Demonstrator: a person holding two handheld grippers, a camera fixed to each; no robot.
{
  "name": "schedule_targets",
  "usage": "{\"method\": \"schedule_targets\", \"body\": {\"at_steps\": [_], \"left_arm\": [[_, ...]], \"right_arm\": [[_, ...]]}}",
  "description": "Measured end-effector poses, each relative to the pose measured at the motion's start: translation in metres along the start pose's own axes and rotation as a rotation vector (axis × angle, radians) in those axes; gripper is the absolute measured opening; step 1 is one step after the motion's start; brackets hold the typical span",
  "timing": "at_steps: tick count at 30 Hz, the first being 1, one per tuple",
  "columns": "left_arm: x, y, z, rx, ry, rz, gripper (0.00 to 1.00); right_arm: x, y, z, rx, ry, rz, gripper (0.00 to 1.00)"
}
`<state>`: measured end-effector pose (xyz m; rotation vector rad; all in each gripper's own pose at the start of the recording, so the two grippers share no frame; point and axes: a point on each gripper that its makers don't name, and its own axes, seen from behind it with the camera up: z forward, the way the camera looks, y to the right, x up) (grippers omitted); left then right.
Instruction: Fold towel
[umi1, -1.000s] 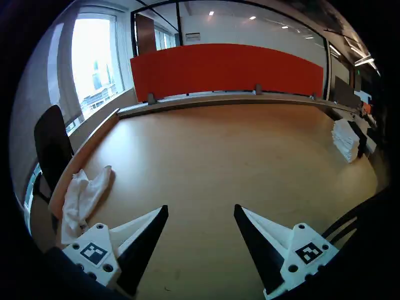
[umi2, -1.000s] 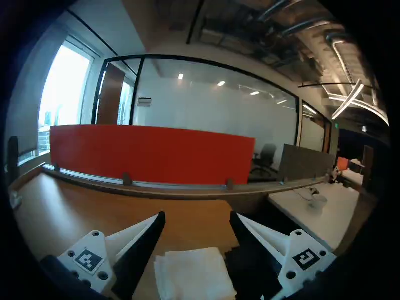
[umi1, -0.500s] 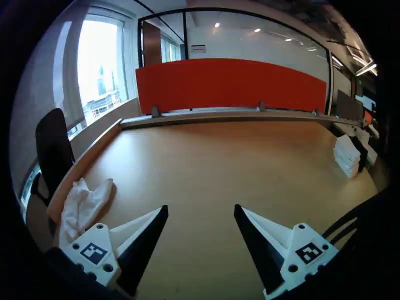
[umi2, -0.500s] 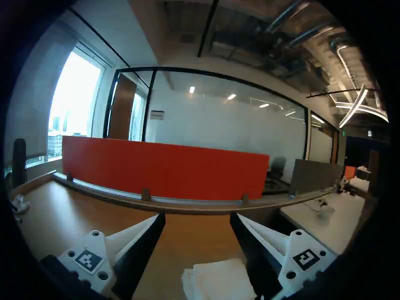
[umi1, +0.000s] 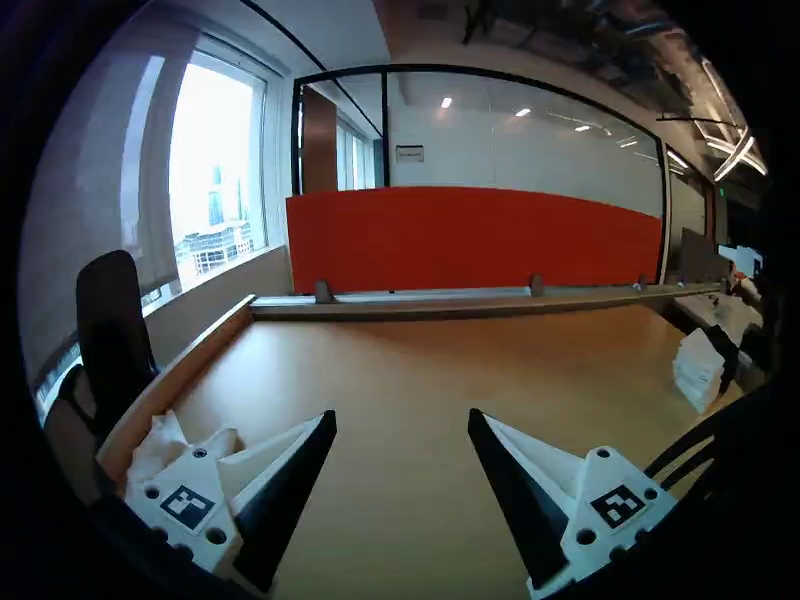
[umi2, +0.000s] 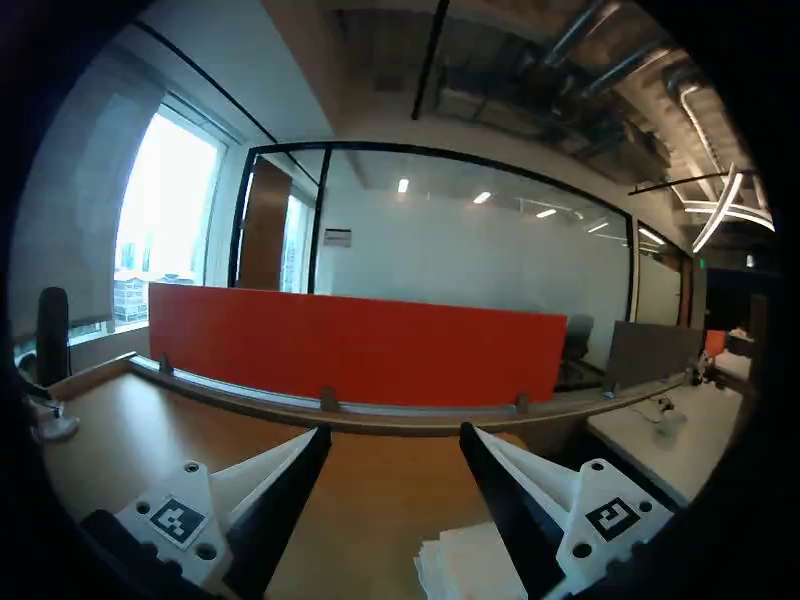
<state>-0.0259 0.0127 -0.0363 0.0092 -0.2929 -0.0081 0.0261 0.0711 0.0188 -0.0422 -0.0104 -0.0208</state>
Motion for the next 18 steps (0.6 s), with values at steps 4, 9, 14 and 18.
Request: {"method": "schedule_targets", "body": {"at_steps": [4, 9, 14, 18], "left_arm": [[0.028, -0.005, 0.003, 0.010, 0.072, -0.010, 0.98], [0.069, -0.005, 0.004, 0.010, 0.186, -0.025, 0.98], [0.097, -0.004, 0.003, 0.016, 0.276, -0.021, 0.98], [0.100, -0.003, 0.004, 0.016, 0.290, -0.025, 0.98]], "right_arm": [[-0.002, -0.009, -0.002, 0.011, -0.002, -0.002, 1.00], [-0.005, -0.019, -0.005, 0.025, -0.007, 0.008, 1.00], [-0.003, -0.029, -0.011, 0.043, -0.006, 0.022, 1.00], [-0.002, -0.034, -0.015, 0.047, -0.005, 0.026, 1.00]]}}
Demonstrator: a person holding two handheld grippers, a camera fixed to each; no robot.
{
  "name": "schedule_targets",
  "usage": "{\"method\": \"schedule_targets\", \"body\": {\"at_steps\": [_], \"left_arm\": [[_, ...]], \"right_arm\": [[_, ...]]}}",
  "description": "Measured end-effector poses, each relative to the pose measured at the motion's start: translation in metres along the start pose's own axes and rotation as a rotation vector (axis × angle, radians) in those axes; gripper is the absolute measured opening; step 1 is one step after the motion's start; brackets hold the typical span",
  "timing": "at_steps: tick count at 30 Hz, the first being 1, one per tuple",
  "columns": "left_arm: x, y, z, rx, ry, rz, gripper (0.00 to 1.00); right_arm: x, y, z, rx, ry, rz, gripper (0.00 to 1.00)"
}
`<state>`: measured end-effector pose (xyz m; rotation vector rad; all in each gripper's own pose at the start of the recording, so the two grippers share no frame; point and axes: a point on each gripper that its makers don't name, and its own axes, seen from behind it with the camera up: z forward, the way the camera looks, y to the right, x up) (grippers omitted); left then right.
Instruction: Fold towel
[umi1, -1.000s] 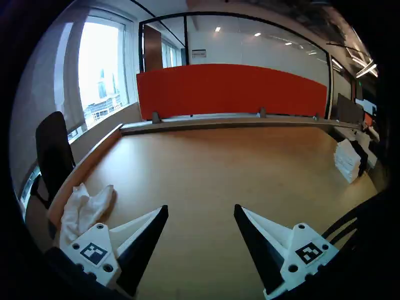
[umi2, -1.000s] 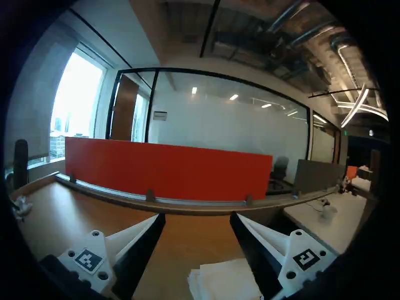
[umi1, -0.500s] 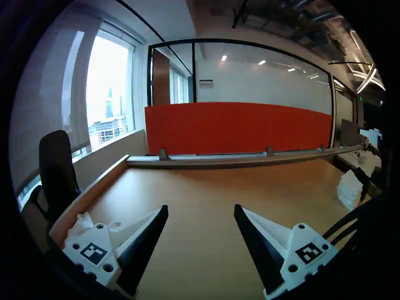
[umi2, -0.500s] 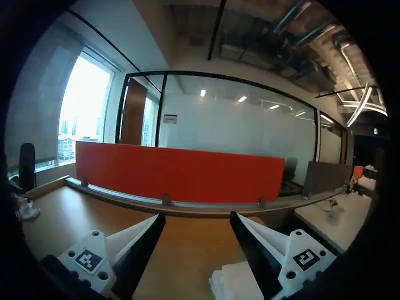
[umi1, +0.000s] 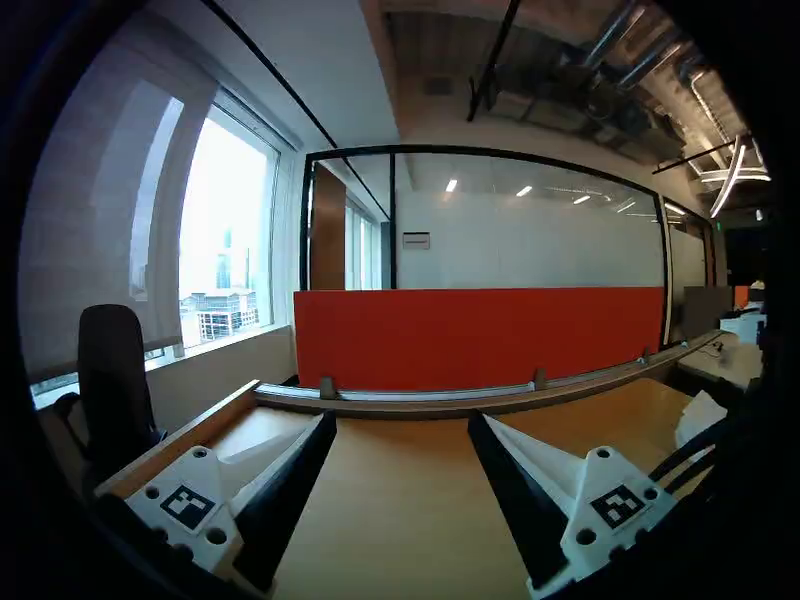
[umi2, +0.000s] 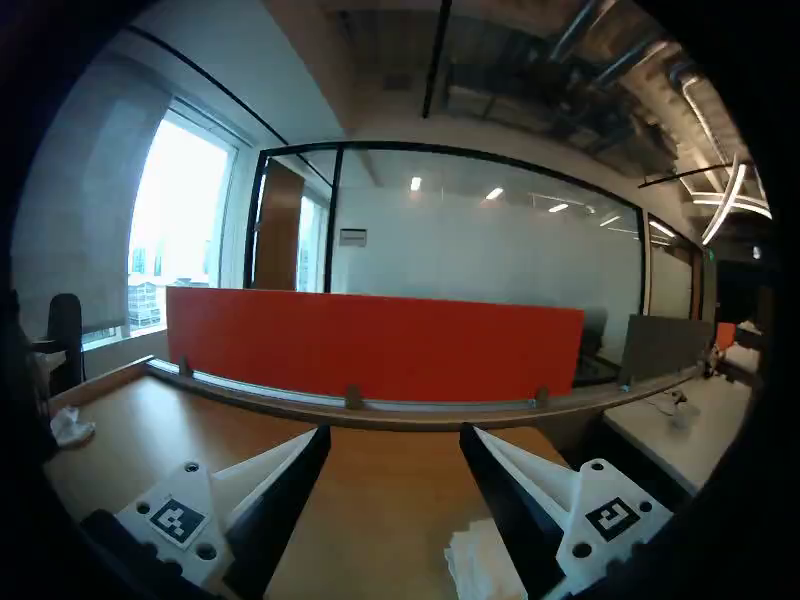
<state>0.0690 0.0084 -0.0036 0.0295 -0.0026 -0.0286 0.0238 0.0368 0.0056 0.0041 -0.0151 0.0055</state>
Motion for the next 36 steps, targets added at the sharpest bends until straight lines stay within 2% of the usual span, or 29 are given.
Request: {"method": "schedule_targets", "body": {"at_steps": [9, 18, 30, 36], "left_arm": [[-0.005, -0.001, 0.004, -0.007, -0.002, -0.006, 0.98], [-0.012, -0.005, 0.008, 0.004, 0.009, -0.027, 0.98], [-0.041, -0.004, 0.012, -0.001, -0.002, -0.028, 0.98], [-0.063, -0.002, 0.014, -0.006, 0.000, -0.016, 0.98]], "right_arm": [[0.000, -0.015, -0.003, -0.001, 0.007, 0.013, 1.00], [0.002, -0.041, 0.002, 0.015, 0.045, 0.033, 1.00], [-0.021, -0.051, 0.006, 0.013, 0.045, 0.034, 1.00], [-0.041, -0.055, 0.006, 0.016, 0.046, 0.033, 1.00]]}}
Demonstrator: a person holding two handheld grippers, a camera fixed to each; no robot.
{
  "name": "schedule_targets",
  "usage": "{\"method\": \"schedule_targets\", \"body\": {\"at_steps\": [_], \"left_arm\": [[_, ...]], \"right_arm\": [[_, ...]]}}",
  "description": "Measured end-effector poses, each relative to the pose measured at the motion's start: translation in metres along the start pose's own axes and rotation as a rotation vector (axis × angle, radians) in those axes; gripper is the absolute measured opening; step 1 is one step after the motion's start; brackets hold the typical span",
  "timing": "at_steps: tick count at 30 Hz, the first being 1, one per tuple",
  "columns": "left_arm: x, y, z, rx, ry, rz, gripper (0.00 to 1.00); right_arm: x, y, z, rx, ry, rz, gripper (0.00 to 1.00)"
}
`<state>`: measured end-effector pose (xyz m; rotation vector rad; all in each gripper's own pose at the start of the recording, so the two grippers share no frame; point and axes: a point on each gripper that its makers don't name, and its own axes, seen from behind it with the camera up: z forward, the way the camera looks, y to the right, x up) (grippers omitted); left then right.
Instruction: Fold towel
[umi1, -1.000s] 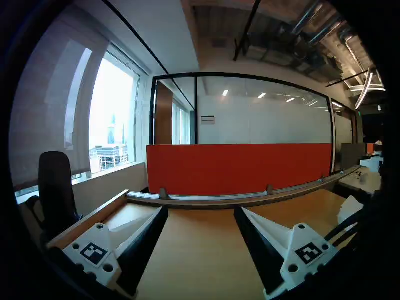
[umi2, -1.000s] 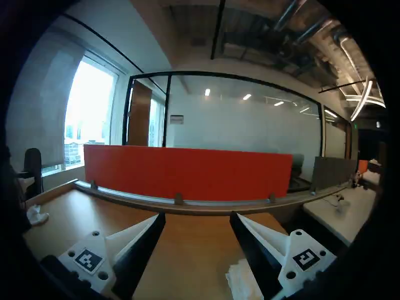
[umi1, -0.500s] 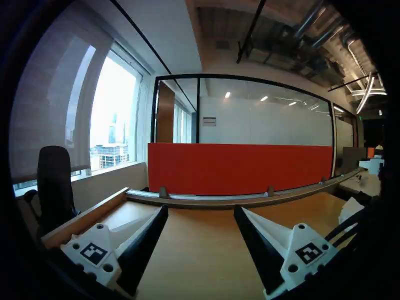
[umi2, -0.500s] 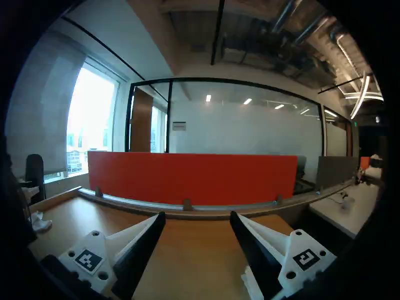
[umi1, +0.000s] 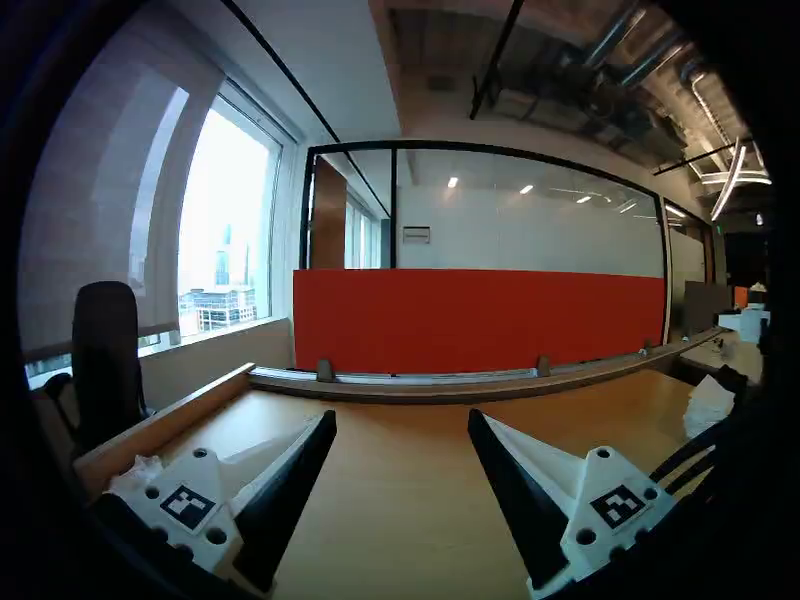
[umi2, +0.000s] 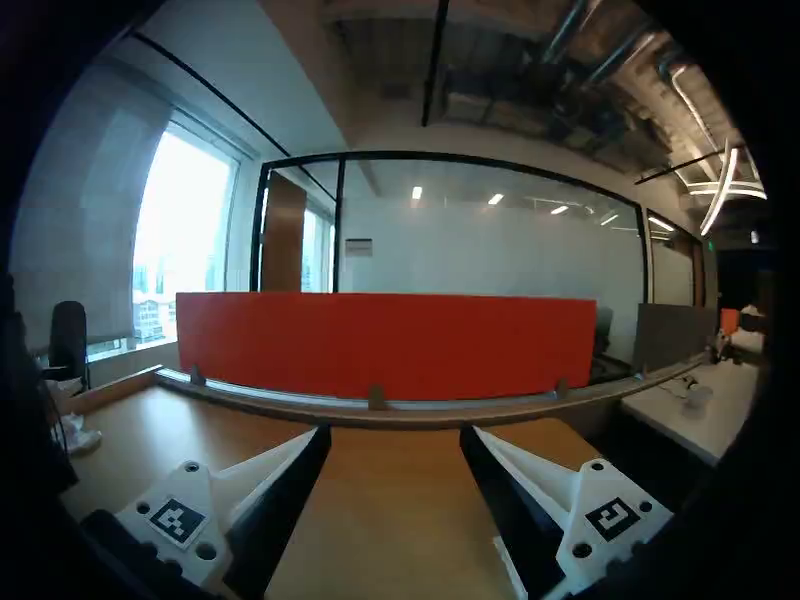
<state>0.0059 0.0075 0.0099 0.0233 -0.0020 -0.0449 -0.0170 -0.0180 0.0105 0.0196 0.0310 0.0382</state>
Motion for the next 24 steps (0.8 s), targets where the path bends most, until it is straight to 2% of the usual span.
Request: {"method": "schedule_targets", "body": {"at_steps": [9, 15, 24], "left_arm": [[-0.046, 0.005, 0.000, -0.006, -0.005, 0.015, 0.98], [-0.064, 0.007, 0.002, -0.007, 0.012, 0.023, 0.98], [-0.088, 0.021, 0.003, -0.032, 0.008, 0.041, 0.98]], "right_arm": [[-0.034, -0.007, 0.000, 0.006, 0.003, -0.006, 1.00], [-0.052, -0.010, -0.003, 0.010, 0.000, -0.015, 1.00], [-0.066, -0.010, -0.016, 0.020, -0.023, -0.021, 1.00]]}}
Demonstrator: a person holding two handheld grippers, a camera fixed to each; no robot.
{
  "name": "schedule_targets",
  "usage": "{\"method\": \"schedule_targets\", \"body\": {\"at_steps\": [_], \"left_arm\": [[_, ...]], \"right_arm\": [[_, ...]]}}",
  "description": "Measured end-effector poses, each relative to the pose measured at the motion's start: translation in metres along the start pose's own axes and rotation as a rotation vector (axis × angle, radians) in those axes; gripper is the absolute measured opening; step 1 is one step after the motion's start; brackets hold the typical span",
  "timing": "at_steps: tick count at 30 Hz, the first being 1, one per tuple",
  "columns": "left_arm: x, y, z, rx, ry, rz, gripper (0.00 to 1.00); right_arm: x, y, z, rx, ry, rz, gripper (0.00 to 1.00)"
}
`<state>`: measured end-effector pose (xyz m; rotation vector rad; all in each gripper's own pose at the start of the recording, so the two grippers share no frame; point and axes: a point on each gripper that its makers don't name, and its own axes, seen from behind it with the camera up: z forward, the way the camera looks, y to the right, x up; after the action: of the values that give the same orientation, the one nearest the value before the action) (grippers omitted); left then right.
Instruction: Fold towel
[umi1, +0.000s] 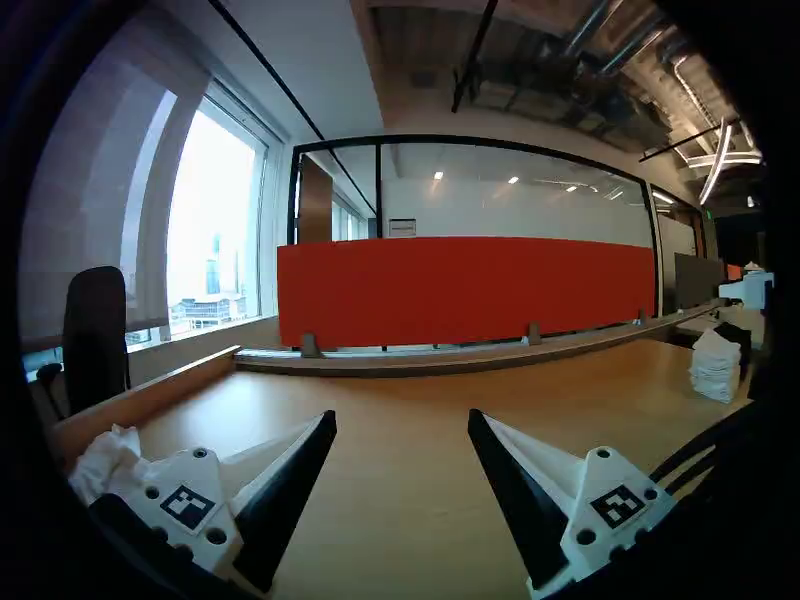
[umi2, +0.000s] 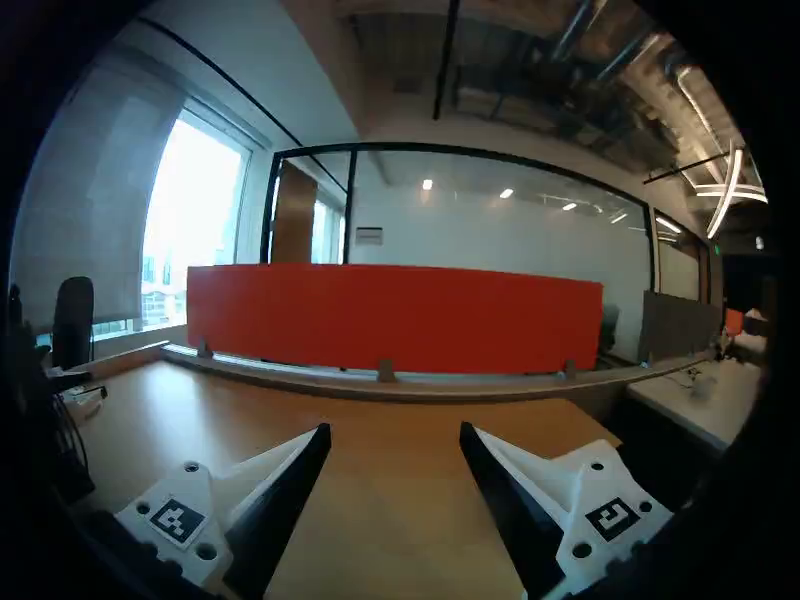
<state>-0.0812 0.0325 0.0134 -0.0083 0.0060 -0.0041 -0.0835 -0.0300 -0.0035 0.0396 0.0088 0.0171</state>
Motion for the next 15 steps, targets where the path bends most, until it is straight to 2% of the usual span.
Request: {"method": "schedule_targets", "body": {"at_steps": [8, 15], "left_arm": [[-0.011, 0.002, -0.002, 0.011, 0.012, 0.003, 0.98], [-0.017, -0.012, -0.004, 0.031, 0.020, -0.005, 0.98]], "right_arm": [[-0.004, 0.004, 0.001, -0.011, -0.011, 0.006, 1.00], [-0.007, 0.002, 0.001, -0.010, -0.012, 0.008, 1.00]]}}
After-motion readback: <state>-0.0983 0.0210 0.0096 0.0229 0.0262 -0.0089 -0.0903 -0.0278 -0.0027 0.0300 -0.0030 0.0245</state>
